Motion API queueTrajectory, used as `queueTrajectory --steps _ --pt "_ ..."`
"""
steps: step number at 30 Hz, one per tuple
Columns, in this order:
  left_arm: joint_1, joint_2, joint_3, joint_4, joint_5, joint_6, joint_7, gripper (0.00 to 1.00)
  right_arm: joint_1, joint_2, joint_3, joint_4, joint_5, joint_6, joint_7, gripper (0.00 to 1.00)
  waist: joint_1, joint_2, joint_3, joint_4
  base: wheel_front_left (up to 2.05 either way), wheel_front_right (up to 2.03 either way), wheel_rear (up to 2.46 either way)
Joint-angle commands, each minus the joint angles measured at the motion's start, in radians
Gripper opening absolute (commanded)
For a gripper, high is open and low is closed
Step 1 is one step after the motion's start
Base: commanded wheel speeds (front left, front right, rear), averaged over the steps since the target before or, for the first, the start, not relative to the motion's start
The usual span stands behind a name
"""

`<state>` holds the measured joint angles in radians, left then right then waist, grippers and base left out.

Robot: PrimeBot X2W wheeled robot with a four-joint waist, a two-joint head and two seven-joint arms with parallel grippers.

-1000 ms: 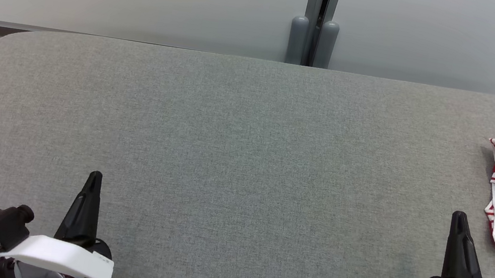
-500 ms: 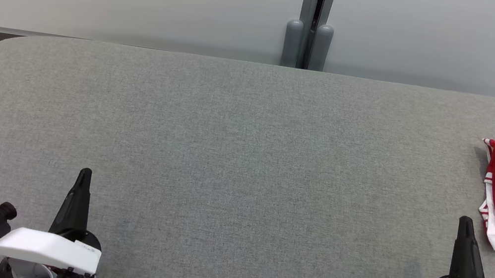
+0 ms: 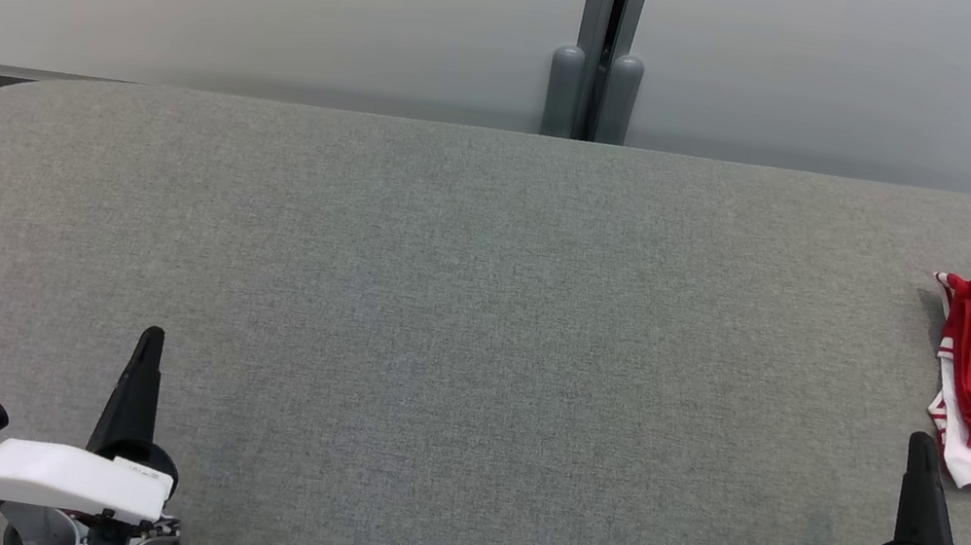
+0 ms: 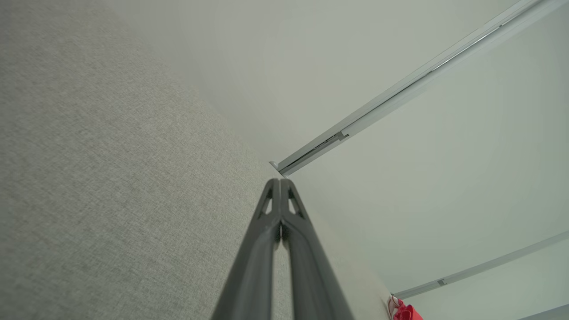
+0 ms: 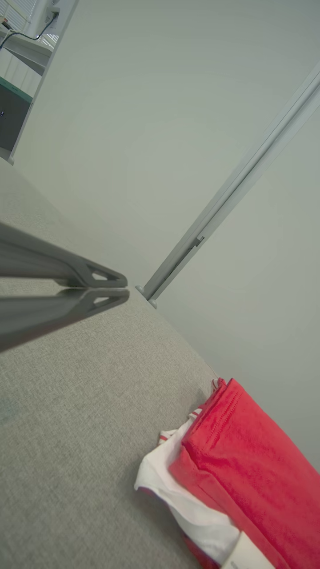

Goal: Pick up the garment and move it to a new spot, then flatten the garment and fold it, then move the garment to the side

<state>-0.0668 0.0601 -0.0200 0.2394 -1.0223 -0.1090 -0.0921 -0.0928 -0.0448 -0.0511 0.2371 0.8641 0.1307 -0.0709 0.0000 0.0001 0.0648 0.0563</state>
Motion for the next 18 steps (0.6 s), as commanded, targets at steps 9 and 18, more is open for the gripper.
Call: queueTrajectory --steps 9,18 --pt "-0.029 0.011 0.022 -0.008 -0.114 -0.009 0.03 0.0 -0.02 -0.006 -0.013 -0.007 0.136 0.0 0.033 0.0 0.0 -0.0001 -0.008 -0.007 0.0 0.0 0.0" --pt "-0.033 0.012 0.036 -0.006 -0.198 -0.012 0.055 0.0 -0.019 -0.006 -0.022 -0.005 0.238 0.0 0.059 0.0 0.0 -0.0001 -0.015 -0.013 0.0 0.0 0.0"
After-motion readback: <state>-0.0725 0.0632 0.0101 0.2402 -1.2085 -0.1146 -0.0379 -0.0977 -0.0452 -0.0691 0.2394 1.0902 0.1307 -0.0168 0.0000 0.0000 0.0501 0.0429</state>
